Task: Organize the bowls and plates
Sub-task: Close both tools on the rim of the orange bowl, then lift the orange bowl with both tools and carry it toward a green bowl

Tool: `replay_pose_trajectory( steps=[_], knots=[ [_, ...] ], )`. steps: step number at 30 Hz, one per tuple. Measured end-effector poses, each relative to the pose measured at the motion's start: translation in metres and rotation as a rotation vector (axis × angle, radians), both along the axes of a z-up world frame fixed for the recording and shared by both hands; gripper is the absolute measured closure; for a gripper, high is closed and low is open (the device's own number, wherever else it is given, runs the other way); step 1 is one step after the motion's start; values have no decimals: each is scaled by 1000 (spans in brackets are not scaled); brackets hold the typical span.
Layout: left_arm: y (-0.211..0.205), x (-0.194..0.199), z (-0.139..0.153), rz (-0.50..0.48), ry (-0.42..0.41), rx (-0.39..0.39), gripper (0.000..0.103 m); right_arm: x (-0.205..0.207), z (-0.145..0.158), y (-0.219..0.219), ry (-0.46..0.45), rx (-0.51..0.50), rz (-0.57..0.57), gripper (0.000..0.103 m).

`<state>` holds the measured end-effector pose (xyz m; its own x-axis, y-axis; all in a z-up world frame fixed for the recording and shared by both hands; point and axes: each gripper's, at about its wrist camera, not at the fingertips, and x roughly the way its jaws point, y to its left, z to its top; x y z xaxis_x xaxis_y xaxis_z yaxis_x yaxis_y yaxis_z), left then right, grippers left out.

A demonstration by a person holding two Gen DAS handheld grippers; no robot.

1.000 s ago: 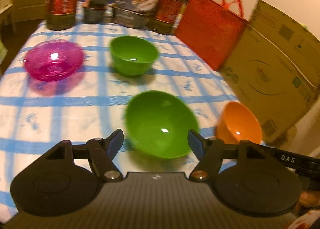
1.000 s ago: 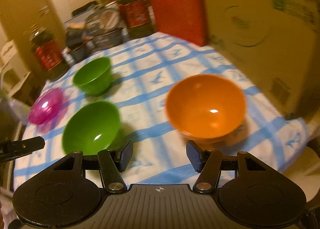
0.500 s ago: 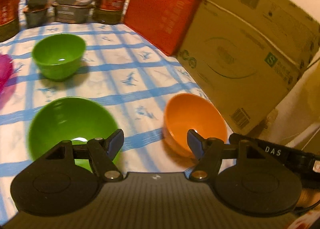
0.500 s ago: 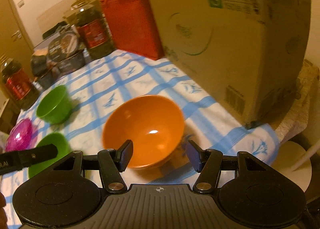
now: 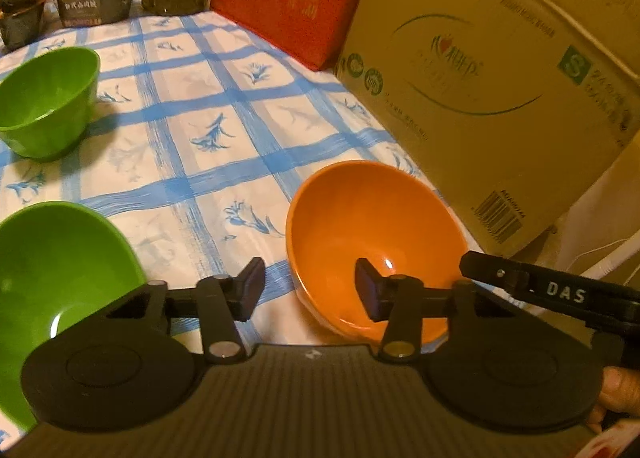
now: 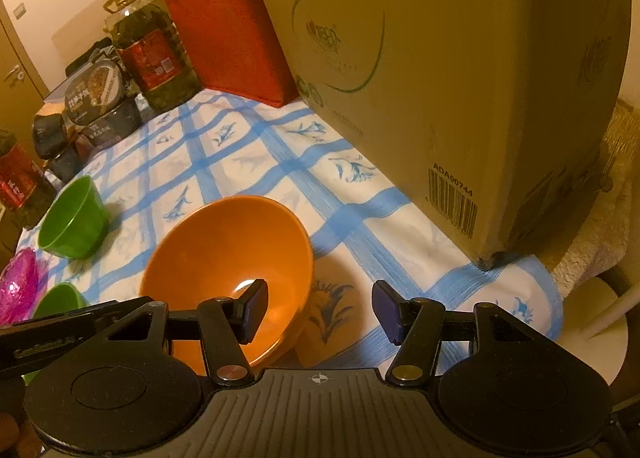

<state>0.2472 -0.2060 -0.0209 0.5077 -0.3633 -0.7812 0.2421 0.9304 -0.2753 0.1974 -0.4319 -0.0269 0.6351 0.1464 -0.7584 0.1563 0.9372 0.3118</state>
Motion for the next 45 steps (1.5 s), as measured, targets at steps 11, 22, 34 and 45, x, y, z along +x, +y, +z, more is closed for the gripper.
replay_pose_trajectory(
  steps=[11,22,34,45],
  knots=[
    [-3,19,-17,-2,23,22,85,18,-18,2,46,12,44,75],
    [-5,19,-16,-17,26,50,94,23,-20,9,57,17,51,92],
    [4,-1,14,0,7,39,94,0,6,13,34,52,36,92],
    [46,-31,54,81,-34,4,94,-18,54,53,-48,35,114,92]
  ],
)
